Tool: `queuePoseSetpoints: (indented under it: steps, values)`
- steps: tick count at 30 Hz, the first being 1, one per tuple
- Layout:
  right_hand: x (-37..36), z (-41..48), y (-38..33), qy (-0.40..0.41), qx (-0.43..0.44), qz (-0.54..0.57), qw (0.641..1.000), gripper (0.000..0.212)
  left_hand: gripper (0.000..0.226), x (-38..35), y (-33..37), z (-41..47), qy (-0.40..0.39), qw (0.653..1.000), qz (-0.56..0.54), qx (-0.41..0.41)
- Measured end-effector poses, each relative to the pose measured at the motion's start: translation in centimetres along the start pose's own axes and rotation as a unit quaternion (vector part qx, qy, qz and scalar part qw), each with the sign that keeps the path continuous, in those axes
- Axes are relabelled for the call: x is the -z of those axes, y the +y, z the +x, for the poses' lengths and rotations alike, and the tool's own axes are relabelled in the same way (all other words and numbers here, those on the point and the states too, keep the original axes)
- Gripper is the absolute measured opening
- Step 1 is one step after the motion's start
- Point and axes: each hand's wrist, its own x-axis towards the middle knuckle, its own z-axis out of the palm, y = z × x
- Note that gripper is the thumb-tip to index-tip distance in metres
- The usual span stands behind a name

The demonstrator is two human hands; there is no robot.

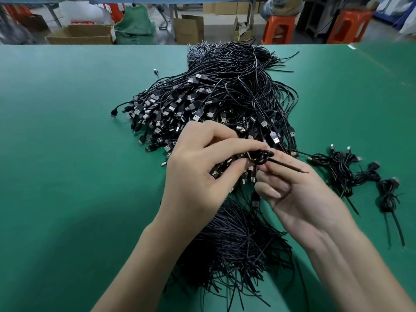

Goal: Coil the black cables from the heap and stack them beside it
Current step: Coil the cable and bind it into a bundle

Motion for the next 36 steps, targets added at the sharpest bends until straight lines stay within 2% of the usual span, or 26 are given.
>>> queuePoseSetpoints:
  steps: [2, 6, 11, 14, 15, 16, 19, 21, 23, 25, 28, 32, 35, 36]
  values:
    - [-0.1, -0.1, 0.0, -0.001, -0.004, 0.016, 1.000, 0.015, 0.032, 0.2, 0.1, 0.0, -0.015, 1.000, -0.017, 0.012]
    - [0.0, -0.2, 0.1, -0.001, 0.009, -0.012, 1.000, 0.010, 0.033, 0.5, 0.6, -0.1, -0.063, 0.986, -0.131, 0.081]
    - [-0.3, -0.5, 0.0, -0.008, 0.028, -0.050, 0.998, 0.010, 0.010, 0.3, 0.5, 0.0, -0.049, 0.973, -0.184, 0.133]
    - [-0.5, -0.7, -0.1, -0.019, 0.031, -0.040, 0.999, 0.016, 0.050, 0.2, 0.2, 0.1, -0.027, 0.976, -0.165, 0.143]
    - [-0.6, -0.7, -0.2, -0.020, 0.026, -0.031, 0.999, 0.017, 0.057, 0.2, -0.1, 0.0, -0.028, 0.976, -0.161, 0.141]
    - [-0.7, -0.8, -0.2, -0.021, 0.018, -0.018, 0.999, 0.017, 0.056, 0.2, -0.3, 0.0, -0.034, 0.978, -0.156, 0.136]
    - [-0.9, -0.7, 0.0, -0.020, -0.015, 0.035, 0.999, 0.019, 0.033, 0.2, -0.4, -0.1, -0.043, 0.990, -0.115, 0.073]
    - [-1.0, -0.8, -0.1, -0.010, -0.029, 0.066, 0.997, 0.015, 0.031, 0.1, -0.2, 0.0, -0.031, 0.996, -0.073, 0.041]
    - [-1.0, -1.2, -0.3, -0.006, -0.030, 0.043, 0.999, 0.011, 0.035, 0.1, 0.0, 0.1, -0.016, 0.998, -0.046, 0.035]
    - [-1.0, -1.4, -0.4, 0.001, -0.023, -0.004, 1.000, 0.007, 0.034, 0.1, 0.1, 0.0, -0.024, 0.996, -0.078, 0.046]
    - [-0.8, -1.5, -0.3, 0.028, -0.001, -0.062, 0.998, 0.011, 0.025, 0.2, 0.5, -0.1, -0.041, 0.985, -0.149, 0.075]
    - [-1.0, -1.5, -0.2, -0.007, 0.041, -0.076, 0.996, 0.005, 0.010, 0.4, 0.7, 0.2, -0.034, 0.979, -0.175, 0.095]
    - [-0.9, -1.3, -0.2, -0.019, 0.048, -0.078, 0.996, 0.009, 0.047, 0.3, 0.2, 0.2, -0.025, 0.975, -0.191, 0.111]
    - [-0.9, -1.3, -0.2, -0.018, 0.047, -0.080, 0.996, 0.011, 0.053, 0.3, 0.0, 0.1, -0.029, 0.975, -0.191, 0.110]
